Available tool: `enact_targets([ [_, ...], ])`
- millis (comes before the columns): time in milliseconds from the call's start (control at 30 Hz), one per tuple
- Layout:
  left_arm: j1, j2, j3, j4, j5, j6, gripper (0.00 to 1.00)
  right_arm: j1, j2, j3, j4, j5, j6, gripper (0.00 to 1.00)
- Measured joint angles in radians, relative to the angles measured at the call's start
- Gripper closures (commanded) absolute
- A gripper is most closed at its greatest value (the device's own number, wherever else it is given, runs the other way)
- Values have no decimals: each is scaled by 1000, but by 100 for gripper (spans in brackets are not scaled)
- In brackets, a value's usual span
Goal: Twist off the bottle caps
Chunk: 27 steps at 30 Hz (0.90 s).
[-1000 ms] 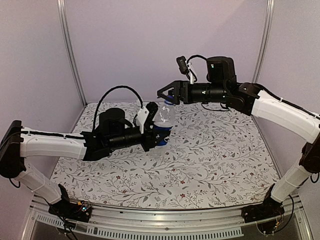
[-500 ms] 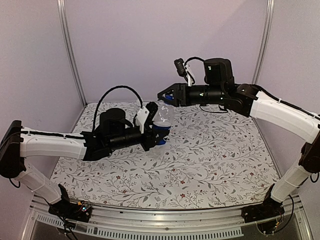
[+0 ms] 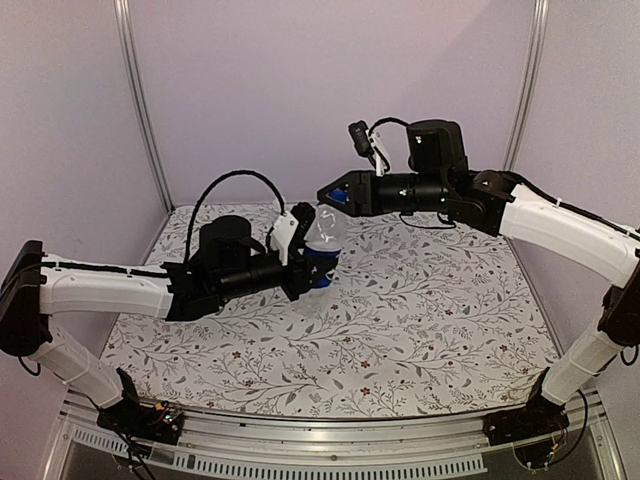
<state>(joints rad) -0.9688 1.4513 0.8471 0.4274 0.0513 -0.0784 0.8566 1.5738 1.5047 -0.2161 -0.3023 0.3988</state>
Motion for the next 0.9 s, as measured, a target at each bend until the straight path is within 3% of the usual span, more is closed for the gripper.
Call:
enact_targets([
  [900,-2,0,3,-2,-12,1,66,0,-41,-9,0,31,-19,60],
])
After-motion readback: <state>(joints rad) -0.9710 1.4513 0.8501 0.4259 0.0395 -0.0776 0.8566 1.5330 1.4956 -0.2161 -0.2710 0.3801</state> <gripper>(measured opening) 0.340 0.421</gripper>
